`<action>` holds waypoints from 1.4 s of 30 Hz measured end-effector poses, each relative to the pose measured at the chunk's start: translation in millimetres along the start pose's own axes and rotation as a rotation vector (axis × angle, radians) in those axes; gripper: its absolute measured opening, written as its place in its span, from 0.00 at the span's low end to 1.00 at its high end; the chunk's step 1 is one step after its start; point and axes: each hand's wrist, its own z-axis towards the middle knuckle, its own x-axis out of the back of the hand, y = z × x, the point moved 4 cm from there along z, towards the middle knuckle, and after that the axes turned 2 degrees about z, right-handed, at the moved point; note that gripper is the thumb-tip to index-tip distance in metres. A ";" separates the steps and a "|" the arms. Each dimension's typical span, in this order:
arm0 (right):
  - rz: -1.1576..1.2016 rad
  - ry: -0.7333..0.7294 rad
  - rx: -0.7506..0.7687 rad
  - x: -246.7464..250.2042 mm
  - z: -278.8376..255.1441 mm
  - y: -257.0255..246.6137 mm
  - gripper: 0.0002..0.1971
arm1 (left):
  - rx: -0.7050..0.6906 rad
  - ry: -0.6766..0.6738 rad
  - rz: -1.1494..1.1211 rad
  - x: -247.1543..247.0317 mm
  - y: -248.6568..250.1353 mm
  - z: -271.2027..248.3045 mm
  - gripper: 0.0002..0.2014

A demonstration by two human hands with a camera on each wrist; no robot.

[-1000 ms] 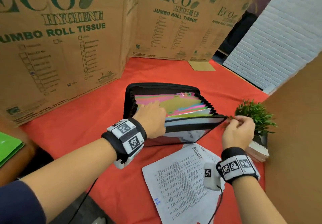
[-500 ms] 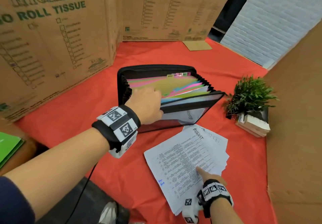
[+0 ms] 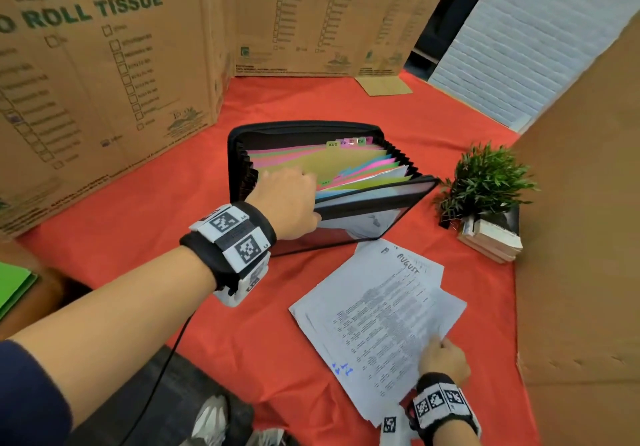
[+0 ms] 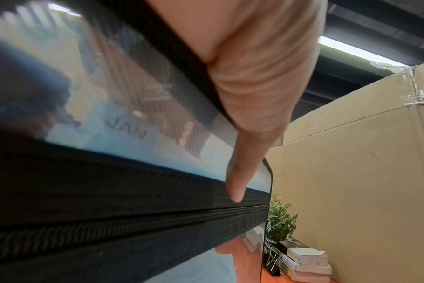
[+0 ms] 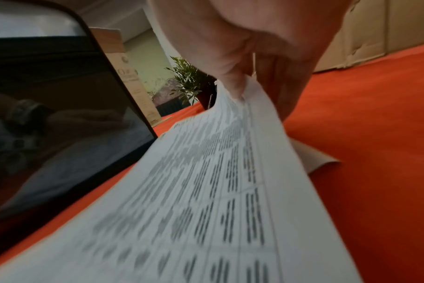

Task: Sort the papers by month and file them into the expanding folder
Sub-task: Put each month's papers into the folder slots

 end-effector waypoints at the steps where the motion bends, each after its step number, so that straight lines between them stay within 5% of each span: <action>1: 0.010 0.039 0.019 4.5 -1.0 4.5 0.21 | 0.000 -0.001 -0.001 -0.1 0.4 -0.2 0.21; 5: 0.078 0.100 0.124 12.5 -5.0 13.4 0.15 | -0.001 -0.006 -0.003 -0.4 1.5 -1.6 0.22; 9: 0.151 -0.057 -0.055 7.9 -6.6 16.4 0.08 | 0.000 -0.009 -0.010 -0.4 2.8 -3.8 0.22; 16: 0.202 -0.217 -0.117 -8.2 12.9 3.1 0.12 | 0.000 -0.027 0.000 -0.5 6.3 -8.1 0.22; 21: 0.294 -0.161 -0.296 -6.3 26.5 -3.9 0.28 | 0.009 -0.028 0.007 0.2 8.1 -9.1 0.22; 28: 0.197 -0.310 -0.391 -18.6 37.8 3.1 0.21 | 0.027 -0.028 0.007 0.0 7.2 -7.6 0.23; 35: 0.046 -0.359 -0.208 -20.5 37.8 -10.2 0.22 | 0.039 -0.029 0.016 -0.8 6.4 -5.6 0.22; 37: 0.026 -0.275 -0.139 -14.6 35.9 -11.4 0.14 | 0.040 -0.028 0.022 -0.9 6.3 -5.0 0.22; 42: -0.007 -0.028 0.026 0.6 27.2 -13.6 0.19 | 0.032 -0.025 0.029 -0.9 7.0 -4.9 0.22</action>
